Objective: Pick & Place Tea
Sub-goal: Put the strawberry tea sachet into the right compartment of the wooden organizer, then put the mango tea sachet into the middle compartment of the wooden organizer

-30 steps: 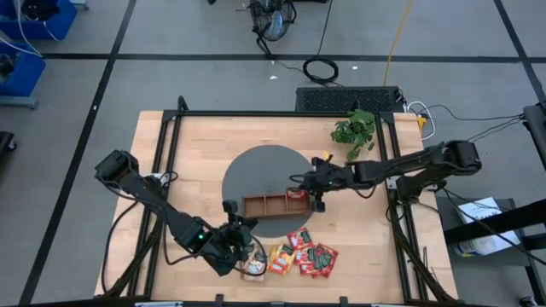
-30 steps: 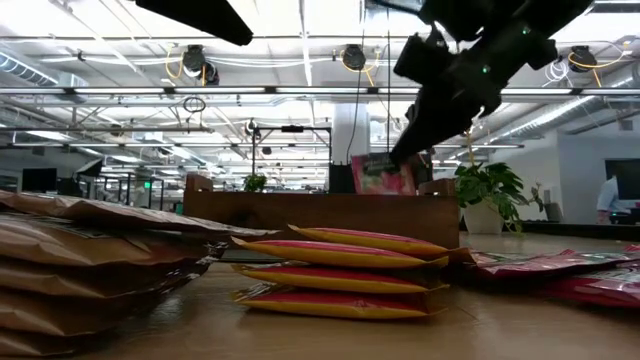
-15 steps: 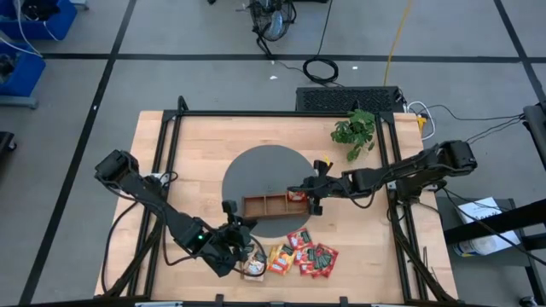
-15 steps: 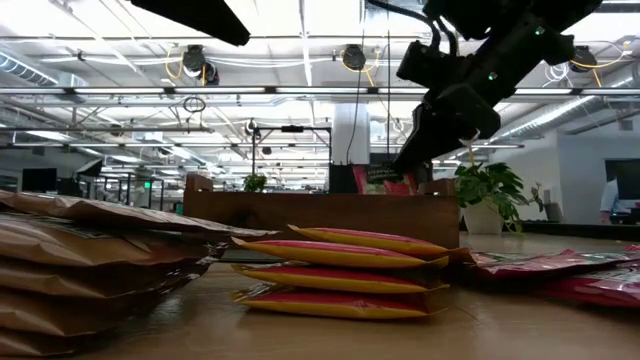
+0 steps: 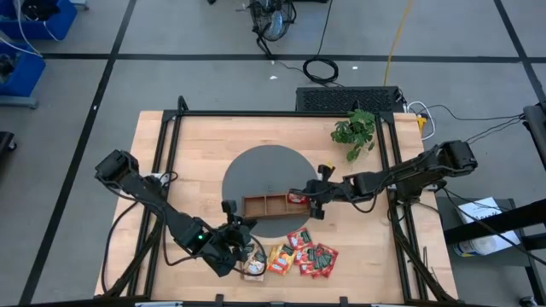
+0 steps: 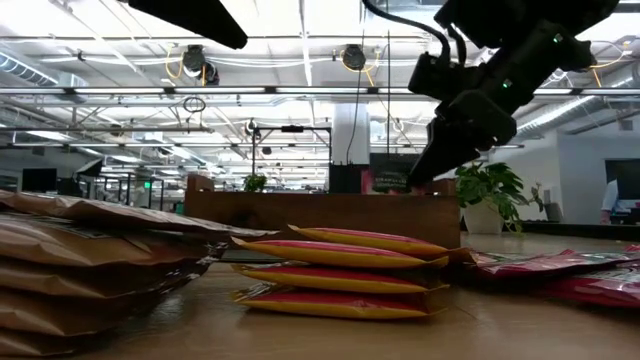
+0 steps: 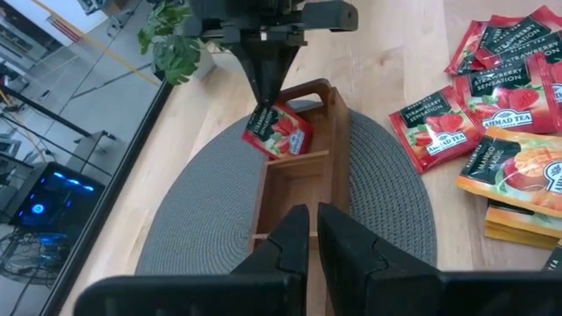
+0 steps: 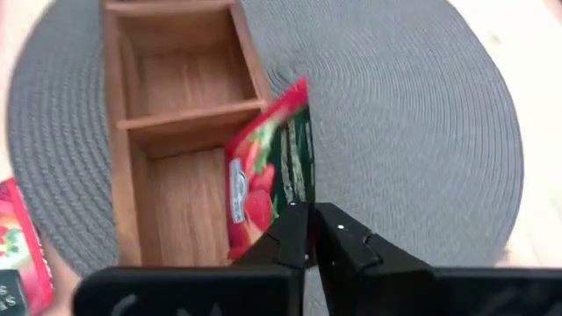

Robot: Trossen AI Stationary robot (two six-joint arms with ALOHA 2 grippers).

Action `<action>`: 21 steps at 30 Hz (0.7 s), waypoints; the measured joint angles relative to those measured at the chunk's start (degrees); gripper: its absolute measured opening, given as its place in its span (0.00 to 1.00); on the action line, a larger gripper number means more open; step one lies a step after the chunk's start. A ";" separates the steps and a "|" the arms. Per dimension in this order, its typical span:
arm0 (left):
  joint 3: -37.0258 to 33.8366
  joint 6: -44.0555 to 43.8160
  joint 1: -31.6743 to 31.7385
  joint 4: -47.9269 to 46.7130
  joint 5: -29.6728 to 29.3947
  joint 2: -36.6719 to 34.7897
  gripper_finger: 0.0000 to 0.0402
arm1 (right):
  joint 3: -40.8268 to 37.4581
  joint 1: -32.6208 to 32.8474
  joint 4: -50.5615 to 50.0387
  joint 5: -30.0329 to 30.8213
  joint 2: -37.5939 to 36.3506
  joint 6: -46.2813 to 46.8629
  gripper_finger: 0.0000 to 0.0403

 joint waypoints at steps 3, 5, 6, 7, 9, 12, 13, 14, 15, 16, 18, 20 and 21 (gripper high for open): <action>0.00 -0.03 0.81 -0.05 0.04 0.02 0.09 | -0.22 0.00 0.20 0.04 -0.03 0.00 0.14; -0.02 -0.55 1.44 -0.30 0.04 0.02 0.09 | -0.24 0.00 0.09 -0.04 -0.41 -0.47 0.20; 0.00 -0.91 1.75 -0.35 0.08 0.02 0.09 | -0.27 0.00 0.07 -0.11 -0.72 -1.01 0.23; 0.00 -1.32 1.98 -0.48 0.13 0.02 0.09 | -0.31 0.00 0.05 -0.19 -1.34 -1.81 0.26; -0.01 -2.10 2.33 -1.12 0.52 0.02 0.09 | -0.33 0.00 -0.08 0.05 -3.17 -3.22 0.30; -0.02 -4.40 2.89 -2.53 1.25 0.02 0.09 | -0.33 0.00 -1.03 5.23 -6.81 -6.10 0.34; -0.32 -6.00 3.13 -2.76 1.72 0.02 0.09 | -0.31 0.00 -1.80 7.96 -7.95 -7.29 0.34; -0.84 -7.89 3.43 -2.90 2.61 0.02 0.09 | -0.31 -0.15 -3.54 10.42 -9.08 -7.80 0.34; -1.60 -9.96 3.71 -3.23 4.37 0.02 0.09 | -0.31 -0.67 -5.94 11.77 -10.21 -7.70 0.32; -2.49 -11.86 3.97 -3.29 6.72 0.02 0.09 | -0.31 -1.39 -7.88 11.41 -11.19 -7.16 0.29; -4.78 -14.31 4.19 -2.68 11.13 0.02 0.09 | -0.71 -2.57 -9.67 8.82 -12.80 -6.45 0.19; -7.49 -15.59 4.18 -0.74 13.26 0.26 0.06 | -2.67 -2.69 -8.33 6.80 -14.30 -8.78 0.07; -8.88 -16.81 4.13 0.58 14.28 0.40 0.04 | -4.11 -2.64 -6.05 5.89 -14.87 -10.92 0.04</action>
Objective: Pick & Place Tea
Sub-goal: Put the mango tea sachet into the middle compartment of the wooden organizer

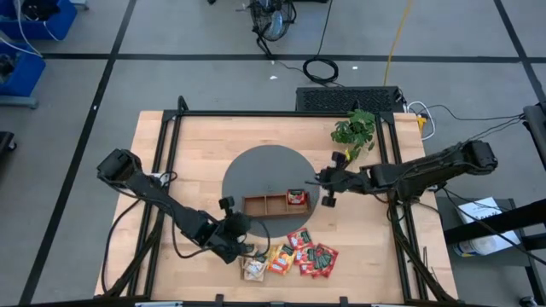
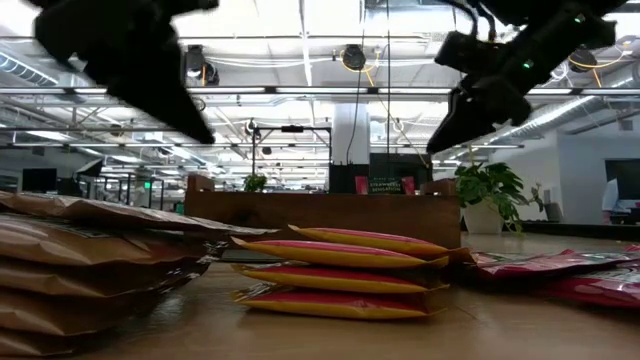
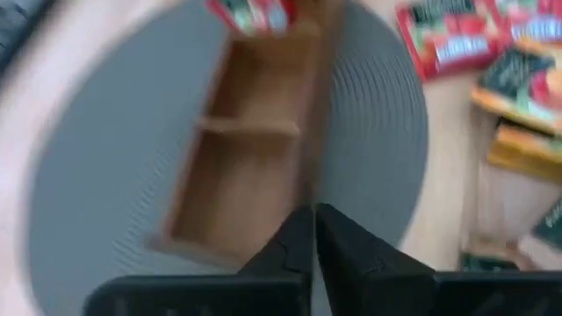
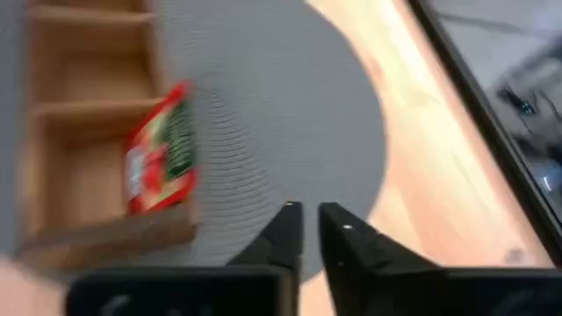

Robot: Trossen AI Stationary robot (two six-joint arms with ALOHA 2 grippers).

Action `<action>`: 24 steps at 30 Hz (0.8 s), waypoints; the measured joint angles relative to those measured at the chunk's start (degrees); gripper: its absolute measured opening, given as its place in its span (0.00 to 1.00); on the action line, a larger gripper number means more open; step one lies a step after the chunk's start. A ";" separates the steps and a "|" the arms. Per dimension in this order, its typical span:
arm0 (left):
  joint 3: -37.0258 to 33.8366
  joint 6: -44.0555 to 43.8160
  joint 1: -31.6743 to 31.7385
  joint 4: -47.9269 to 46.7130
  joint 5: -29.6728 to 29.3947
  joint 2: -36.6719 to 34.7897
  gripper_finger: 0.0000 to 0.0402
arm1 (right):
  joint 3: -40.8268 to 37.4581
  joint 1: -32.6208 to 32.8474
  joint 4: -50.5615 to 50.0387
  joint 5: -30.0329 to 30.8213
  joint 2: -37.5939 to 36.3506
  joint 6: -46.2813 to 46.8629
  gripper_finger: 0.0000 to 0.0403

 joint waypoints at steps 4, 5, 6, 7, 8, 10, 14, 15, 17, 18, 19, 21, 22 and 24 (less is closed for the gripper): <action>-3.72 -4.01 -0.51 5.82 4.08 0.10 0.01 | -5.78 -1.87 7.09 -0.28 -2.06 -2.89 0.03; -4.59 -4.21 -0.72 8.01 4.48 0.07 0.01 | -6.79 -2.71 8.04 -1.06 -2.49 -2.93 0.02; -5.39 -4.19 -0.80 9.89 4.91 0.03 0.01 | -7.85 -3.55 9.23 -2.87 -2.92 -3.04 0.01; -6.01 -4.21 -0.83 11.88 5.32 0.03 0.01 | -9.00 -4.40 10.53 -5.02 -3.37 -3.19 0.00; -6.47 -4.21 -0.73 13.68 5.64 0.03 0.01 | -10.18 -5.39 12.38 -7.60 -3.60 -3.16 0.01; -6.93 -4.66 -0.23 15.35 5.68 -0.01 0.01 | -12.60 -7.25 17.43 -11.88 -3.58 -3.66 0.01; -7.95 -9.26 1.62 13.24 5.74 -0.01 0.01 | -19.03 -9.82 28.23 -12.14 -3.29 -4.75 0.00; -8.21 -10.67 2.24 12.71 5.72 -0.01 0.01 | -20.56 -10.72 31.54 -12.94 -3.23 -4.74 0.00; -8.94 -13.45 3.62 11.51 5.96 -0.01 0.01 | -22.60 -12.54 36.93 -15.44 -3.19 -5.29 0.00; -9.39 -14.48 4.22 11.00 6.02 -0.01 0.01 | -22.91 -13.12 38.55 -16.58 -2.97 -5.61 0.00; -9.94 -15.19 4.79 10.89 5.94 -0.03 0.01 | -22.97 -13.56 38.89 -17.33 -2.89 -5.71 0.00; -10.92 -16.14 5.77 10.88 5.77 -0.01 0.01 | -23.04 -14.04 38.67 -18.10 -2.65 -5.61 0.00; -11.38 -16.39 6.21 10.95 5.72 -0.03 0.01 | -23.04 -14.04 38.85 -18.07 -2.23 -5.46 0.00; -12.12 -16.60 7.15 10.96 5.75 -0.01 0.01 | -23.04 -13.84 38.33 -18.03 -1.96 -5.08 0.00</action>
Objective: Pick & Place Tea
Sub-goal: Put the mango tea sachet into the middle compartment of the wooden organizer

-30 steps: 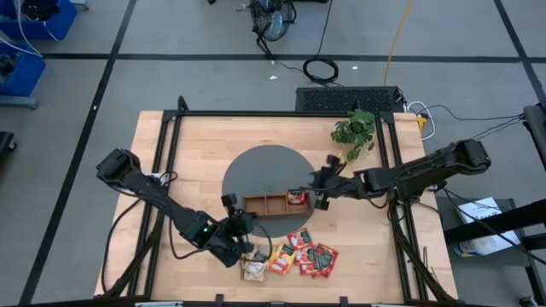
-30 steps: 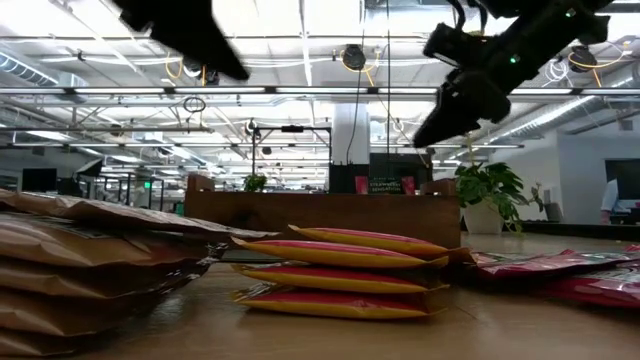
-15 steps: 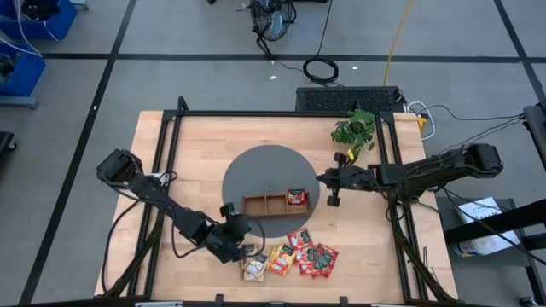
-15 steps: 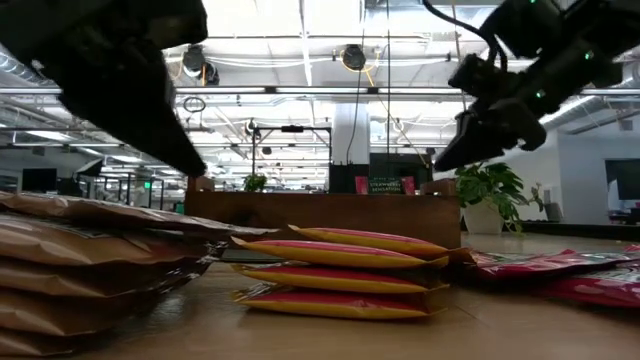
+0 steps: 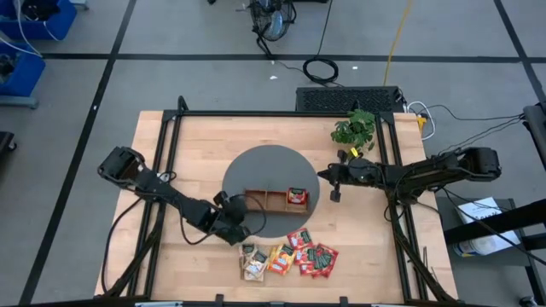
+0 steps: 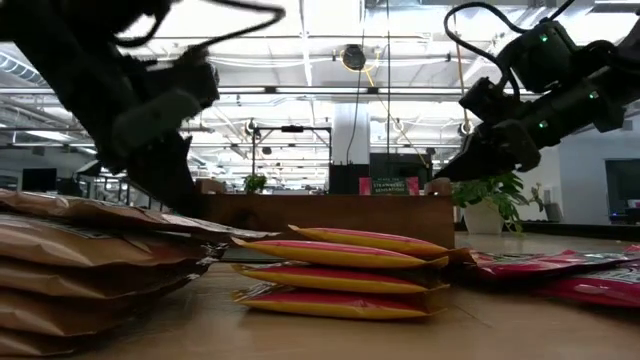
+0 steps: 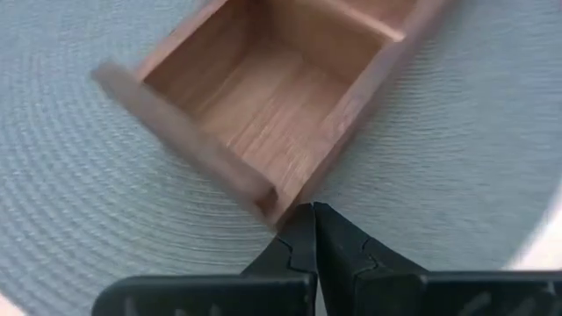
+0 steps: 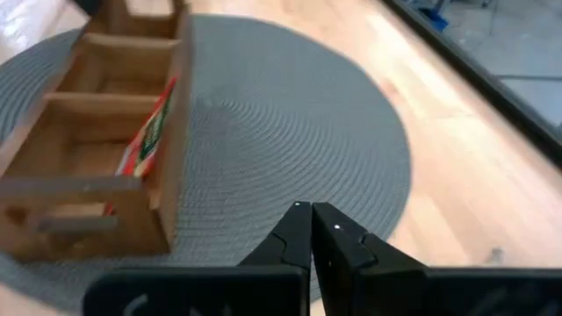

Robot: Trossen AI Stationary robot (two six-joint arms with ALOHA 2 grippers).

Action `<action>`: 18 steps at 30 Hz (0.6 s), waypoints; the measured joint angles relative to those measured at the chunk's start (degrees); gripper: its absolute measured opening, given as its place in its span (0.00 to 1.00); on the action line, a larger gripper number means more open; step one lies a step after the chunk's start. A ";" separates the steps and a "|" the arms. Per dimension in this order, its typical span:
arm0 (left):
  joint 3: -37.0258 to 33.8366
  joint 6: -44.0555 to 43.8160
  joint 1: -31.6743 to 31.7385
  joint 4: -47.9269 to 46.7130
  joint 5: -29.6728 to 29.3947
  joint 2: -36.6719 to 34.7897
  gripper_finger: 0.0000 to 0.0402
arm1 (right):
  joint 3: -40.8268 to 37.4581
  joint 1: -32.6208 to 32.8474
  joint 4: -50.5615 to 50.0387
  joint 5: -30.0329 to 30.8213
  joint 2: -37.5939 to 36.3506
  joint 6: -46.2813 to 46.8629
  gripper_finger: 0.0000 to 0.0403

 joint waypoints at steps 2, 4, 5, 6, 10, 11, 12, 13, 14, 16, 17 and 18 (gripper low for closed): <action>-0.42 0.63 0.75 0.36 0.93 0.00 0.01 | -0.01 0.18 -0.34 -0.13 -0.02 0.47 0.00; -0.46 2.16 1.11 0.73 2.72 -0.01 0.01 | -0.01 0.37 -0.99 -0.09 -0.24 0.54 0.00; -0.44 3.14 1.03 1.12 3.60 -0.02 0.01 | -0.02 0.61 -1.05 -0.02 -0.52 0.52 0.00; -0.28 4.41 0.80 1.61 4.25 0.00 0.01 | -0.02 0.90 -0.77 -0.10 -0.80 0.31 0.00; 2.11 8.63 -0.93 2.74 4.55 -0.04 0.01 | 0.00 2.74 -0.54 -0.15 -2.50 -0.73 0.00; 2.62 9.18 -1.43 2.70 4.59 -0.04 0.02 | 0.00 3.48 -0.45 -0.16 -2.97 -0.31 0.00; 3.01 9.53 -1.94 2.60 4.60 -0.04 0.02 | 0.00 4.28 -0.31 -0.63 -3.46 0.11 0.00; 3.32 9.90 -2.41 2.55 4.63 -0.04 0.02 | 0.00 5.16 -0.10 -2.10 -4.01 0.39 0.00; 3.54 10.24 -2.95 2.63 4.59 -0.04 0.02 | 0.00 6.05 0.59 -3.64 -4.47 0.42 0.00; 3.67 10.85 -3.97 3.65 4.19 -0.04 0.01 | 0.00 8.34 2.80 -5.91 -5.34 -0.06 0.00; 3.67 11.06 -4.33 4.60 4.21 -0.04 0.01 | 0.02 9.55 4.20 -6.12 -5.59 -0.75 0.00; 3.67 11.40 -4.66 5.88 4.33 -0.04 0.01 | 0.03 10.76 5.85 -6.16 -5.64 -0.98 0.00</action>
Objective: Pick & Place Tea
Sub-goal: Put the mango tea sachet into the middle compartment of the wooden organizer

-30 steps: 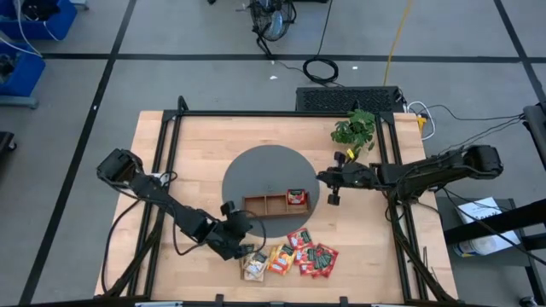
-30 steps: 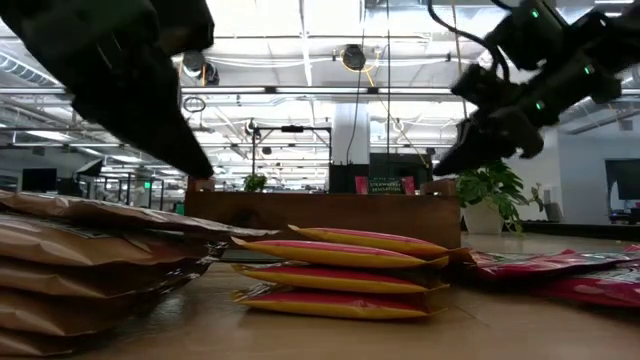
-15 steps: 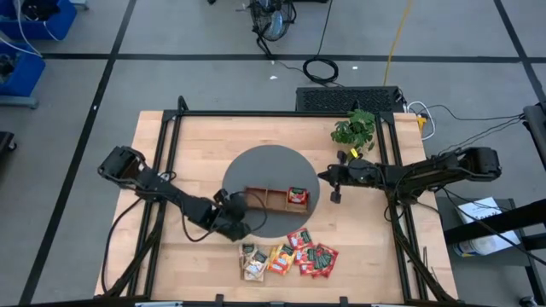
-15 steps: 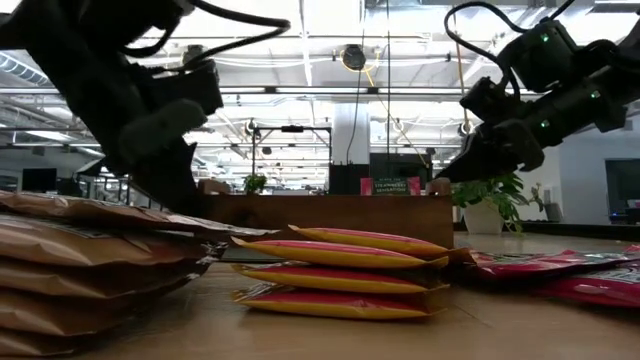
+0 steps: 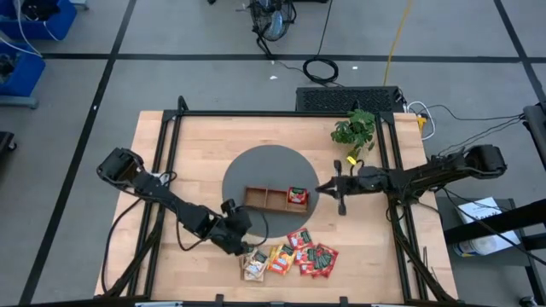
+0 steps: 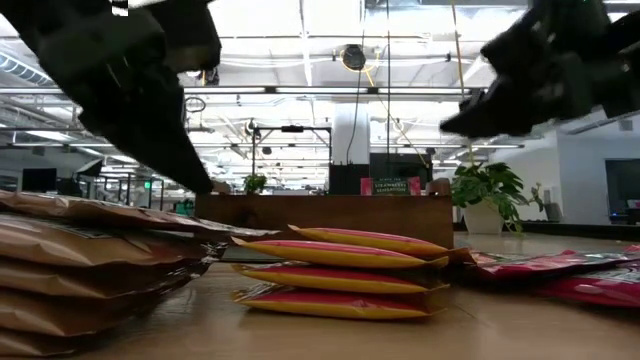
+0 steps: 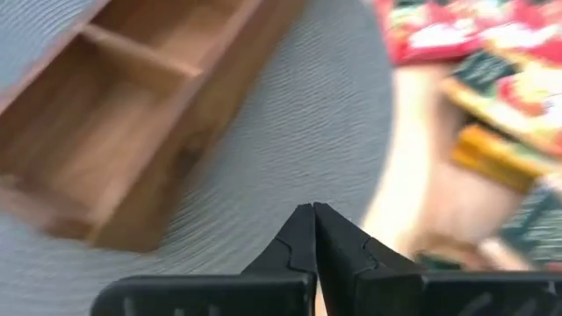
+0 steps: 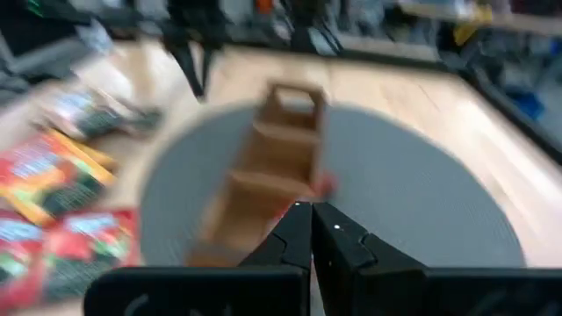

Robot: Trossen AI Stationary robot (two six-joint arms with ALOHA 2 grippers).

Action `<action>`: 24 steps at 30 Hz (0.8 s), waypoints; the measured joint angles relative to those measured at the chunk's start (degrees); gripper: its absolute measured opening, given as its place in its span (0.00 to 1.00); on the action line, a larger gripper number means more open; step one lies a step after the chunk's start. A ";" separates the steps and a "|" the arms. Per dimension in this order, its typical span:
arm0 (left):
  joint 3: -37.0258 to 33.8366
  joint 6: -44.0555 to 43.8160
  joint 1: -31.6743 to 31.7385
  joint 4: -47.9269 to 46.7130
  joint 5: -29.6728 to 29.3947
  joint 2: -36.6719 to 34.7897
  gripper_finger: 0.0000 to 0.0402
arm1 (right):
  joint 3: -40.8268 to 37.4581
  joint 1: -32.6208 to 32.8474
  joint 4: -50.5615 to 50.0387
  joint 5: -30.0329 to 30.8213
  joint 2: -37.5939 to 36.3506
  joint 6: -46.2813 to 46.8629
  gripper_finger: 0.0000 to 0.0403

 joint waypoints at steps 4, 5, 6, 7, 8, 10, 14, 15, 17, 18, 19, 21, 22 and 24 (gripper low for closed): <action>0.00 1.13 -0.30 8.74 2.49 0.00 0.04 | 4.72 4.48 -3.48 -0.02 1.88 4.88 0.00; 0.02 1.46 -0.19 11.06 3.72 0.00 0.04 | 6.89 5.60 -6.20 -0.02 3.08 6.47 0.00; 0.03 2.11 -0.16 13.41 4.83 0.00 0.04 | 9.01 6.90 -8.67 0.00 4.60 7.48 0.00; 0.06 3.14 -0.14 15.58 5.86 0.00 0.03 | 11.09 8.31 -10.65 0.00 6.51 7.82 0.00; 0.34 4.37 -0.14 16.91 6.55 0.00 0.02 | 12.98 9.85 -11.94 -0.09 8.38 7.80 0.00; 2.32 5.56 -0.20 17.03 7.50 1.05 0.01 | 16.05 12.72 -11.78 -1.27 12.57 7.37 0.00; 8.09 8.77 -1.00 14.79 9.21 6.58 0.02 | 21.77 16.69 -8.37 -1.51 22.78 7.34 0.00; 9.89 9.95 -1.08 15.21 10.59 8.50 0.01 | 22.82 17.18 -7.50 -1.47 25.15 6.96 0.00; 13.07 11.79 -1.40 13.67 12.94 11.56 0.01 | 24.04 18.01 -4.56 -1.09 29.41 4.12 0.00; 14.84 12.22 -1.61 12.98 14.13 13.09 0.01 | 24.39 18.37 -2.43 -0.86 31.08 2.45 0.00; 16.57 12.37 -1.81 12.20 14.83 14.43 0.01 | 24.45 18.61 -0.91 -0.23 32.33 1.54 0.00; 19.34 12.50 -2.26 9.48 14.83 16.37 0.02 | 24.38 18.66 1.98 0.07 35.09 2.12 0.00; 20.71 12.53 -2.47 8.52 14.73 17.20 0.03 | 24.43 18.40 2.55 0.08 36.12 3.20 0.00; 22.63 12.32 -2.62 6.98 14.71 18.63 0.03 | 24.54 17.55 2.32 0.17 37.84 6.21 0.01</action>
